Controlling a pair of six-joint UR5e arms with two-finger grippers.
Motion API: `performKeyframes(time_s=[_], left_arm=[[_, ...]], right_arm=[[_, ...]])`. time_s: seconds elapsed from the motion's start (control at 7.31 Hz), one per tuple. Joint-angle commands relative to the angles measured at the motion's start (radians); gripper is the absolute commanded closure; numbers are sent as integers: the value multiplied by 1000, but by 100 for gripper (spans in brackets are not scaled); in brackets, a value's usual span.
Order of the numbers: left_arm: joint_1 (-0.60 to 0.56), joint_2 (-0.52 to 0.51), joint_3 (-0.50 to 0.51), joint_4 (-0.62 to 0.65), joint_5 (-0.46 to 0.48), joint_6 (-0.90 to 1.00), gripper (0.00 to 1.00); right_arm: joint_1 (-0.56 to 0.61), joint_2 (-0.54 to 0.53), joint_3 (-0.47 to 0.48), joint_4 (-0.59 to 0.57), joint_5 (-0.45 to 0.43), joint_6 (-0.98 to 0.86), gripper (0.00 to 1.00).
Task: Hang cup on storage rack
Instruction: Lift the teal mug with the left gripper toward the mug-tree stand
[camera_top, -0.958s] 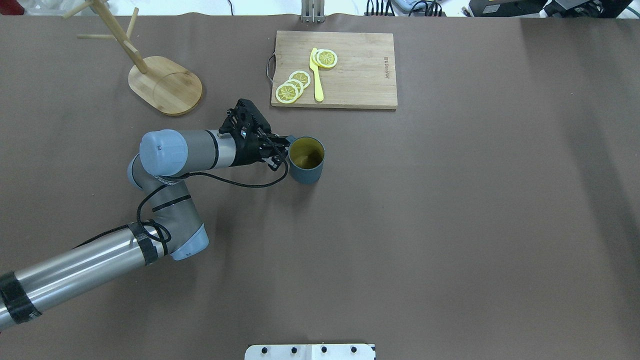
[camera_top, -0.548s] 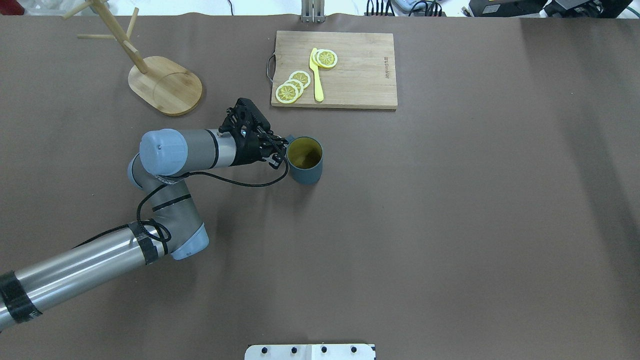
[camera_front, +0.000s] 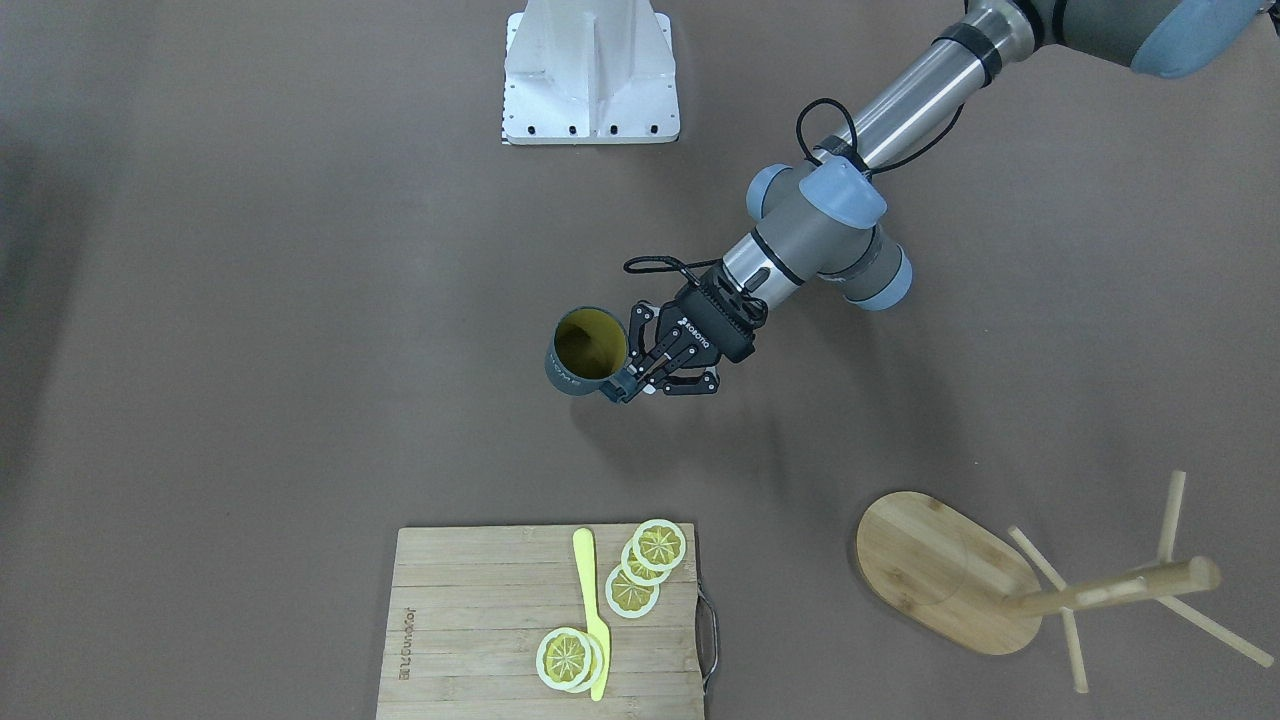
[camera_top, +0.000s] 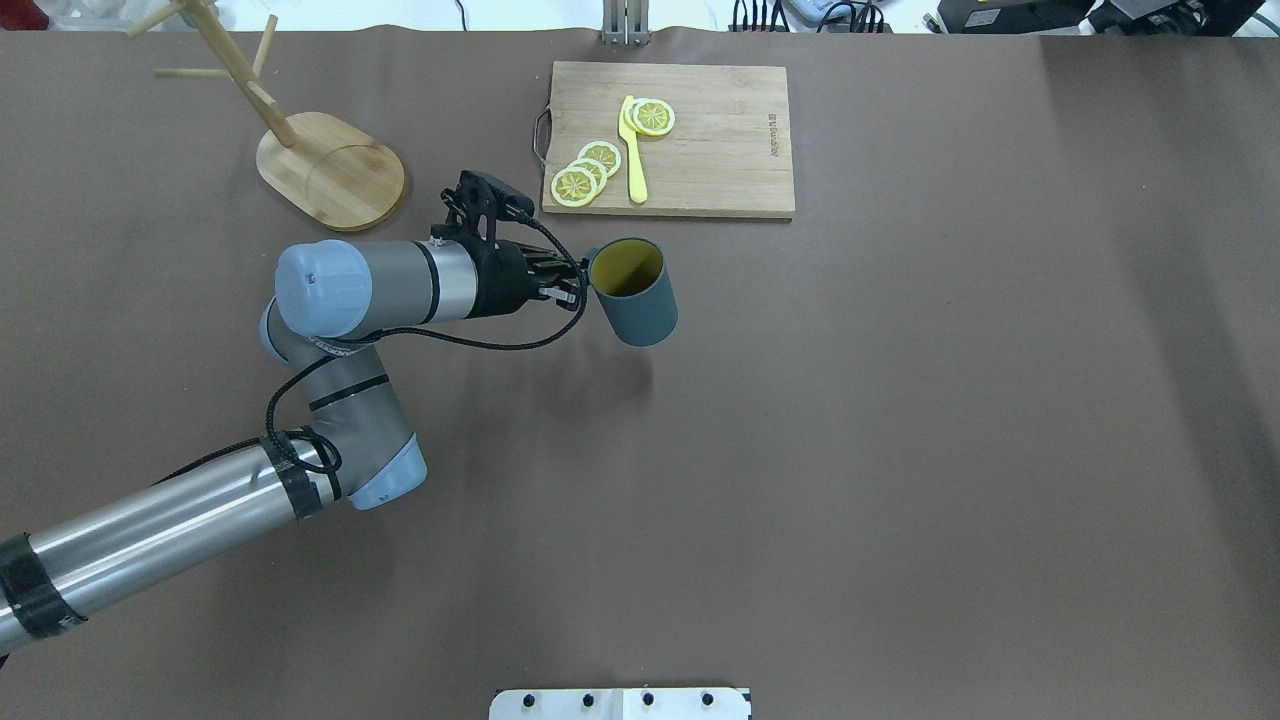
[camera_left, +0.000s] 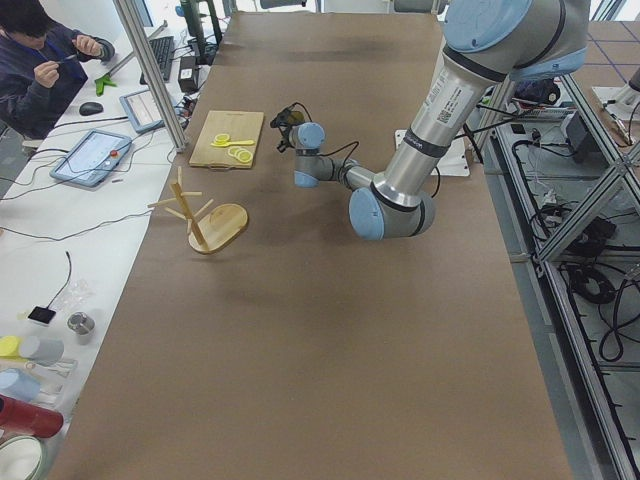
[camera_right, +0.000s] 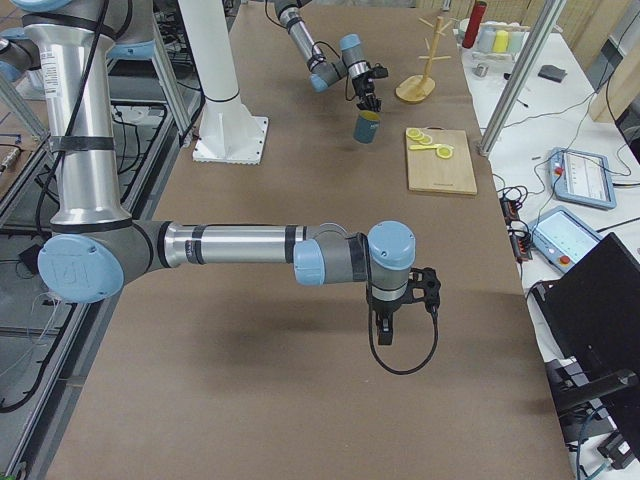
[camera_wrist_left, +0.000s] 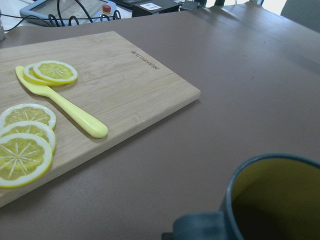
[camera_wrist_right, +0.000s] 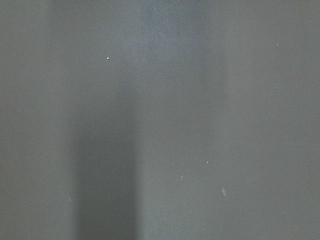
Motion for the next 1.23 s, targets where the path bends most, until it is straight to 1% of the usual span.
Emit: performKeyframes(time_s=[0.0, 0.27, 0.41, 0.55, 0.68, 0.82, 0.96, 1.1], left_arm=[[-12, 6, -33, -2, -4, -312, 100], [-47, 41, -73, -37, -50, -620, 100], [-63, 69, -82, -100, -48, -760, 100], [-87, 110, -82, -192, -50, -956, 100], [-90, 120, -82, -246, -35, -1125, 100], [-110, 123, -82, -264, 8, -1239, 100], [-110, 121, -80, -265, 94, -1346, 100], [-112, 115, -82, -265, 179, -1508, 100]], right_arm=[[0, -2, 1, 0, 0, 13, 0], [2, -2, 1, 2, 0, 14, 0], [0, -2, 1, 0, -2, 14, 0], [0, -2, 3, 2, -2, 14, 0], [0, -2, 5, 0, -2, 14, 0], [0, -2, 6, 2, -2, 14, 0], [0, -2, 9, 2, -2, 14, 0], [0, -2, 11, 0, -2, 14, 0]])
